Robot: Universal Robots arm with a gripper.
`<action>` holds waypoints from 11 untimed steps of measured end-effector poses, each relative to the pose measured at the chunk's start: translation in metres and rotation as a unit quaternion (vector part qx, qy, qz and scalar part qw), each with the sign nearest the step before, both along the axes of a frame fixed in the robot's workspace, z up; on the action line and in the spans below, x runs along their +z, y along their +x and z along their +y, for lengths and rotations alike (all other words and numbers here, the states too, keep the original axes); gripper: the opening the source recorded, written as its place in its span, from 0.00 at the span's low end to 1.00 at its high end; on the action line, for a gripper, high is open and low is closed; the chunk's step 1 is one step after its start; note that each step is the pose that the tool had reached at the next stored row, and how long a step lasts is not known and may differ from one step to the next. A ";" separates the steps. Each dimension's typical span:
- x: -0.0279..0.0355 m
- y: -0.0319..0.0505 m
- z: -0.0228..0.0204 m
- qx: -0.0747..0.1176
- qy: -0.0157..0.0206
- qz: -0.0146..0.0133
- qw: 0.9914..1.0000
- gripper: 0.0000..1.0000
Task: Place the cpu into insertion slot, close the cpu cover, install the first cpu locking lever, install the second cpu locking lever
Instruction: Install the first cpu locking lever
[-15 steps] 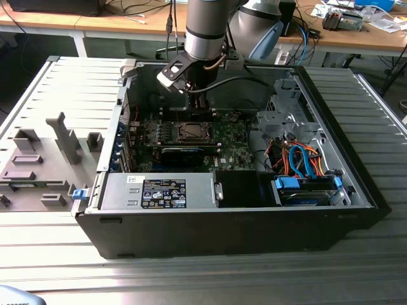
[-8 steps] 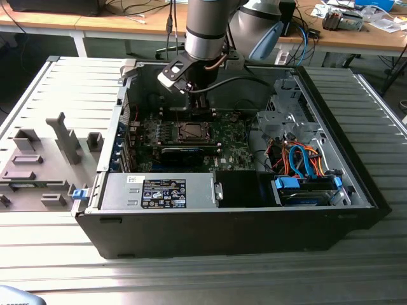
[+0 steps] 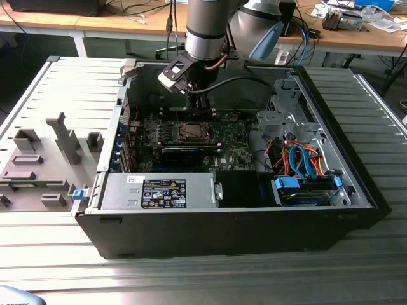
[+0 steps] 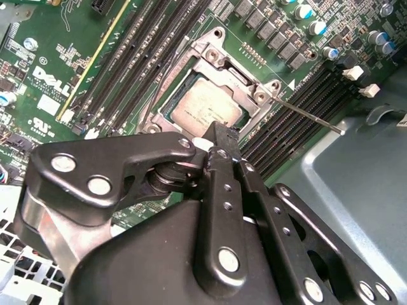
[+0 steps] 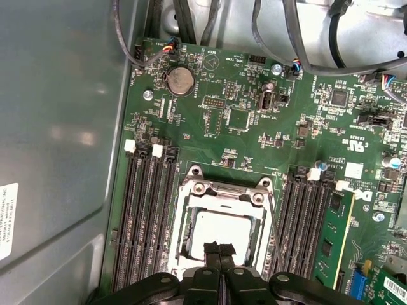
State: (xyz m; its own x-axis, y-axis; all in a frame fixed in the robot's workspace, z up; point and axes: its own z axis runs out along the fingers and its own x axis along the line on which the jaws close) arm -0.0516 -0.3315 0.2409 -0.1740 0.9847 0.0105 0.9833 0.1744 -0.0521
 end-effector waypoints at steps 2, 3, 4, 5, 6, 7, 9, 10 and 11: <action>0.0000 0.0000 0.0000 0.001 0.000 0.000 1.000 0.11; 0.0000 0.0000 0.0000 0.002 0.000 0.000 1.000 0.11; 0.0000 0.0000 0.0000 0.003 0.000 0.000 1.000 0.11; 0.0000 0.0000 0.0000 0.004 0.000 0.000 1.000 0.11; 0.0000 0.0000 0.0000 0.006 0.000 0.000 1.000 0.11; 0.0000 0.0000 0.0000 0.007 0.000 0.000 1.000 0.11; 0.0000 0.0000 0.0000 0.010 0.000 0.000 1.000 0.11; 0.0000 0.0000 0.0000 0.012 0.000 0.000 1.000 0.11; 0.0000 0.0000 0.0000 0.013 0.000 0.000 1.000 0.11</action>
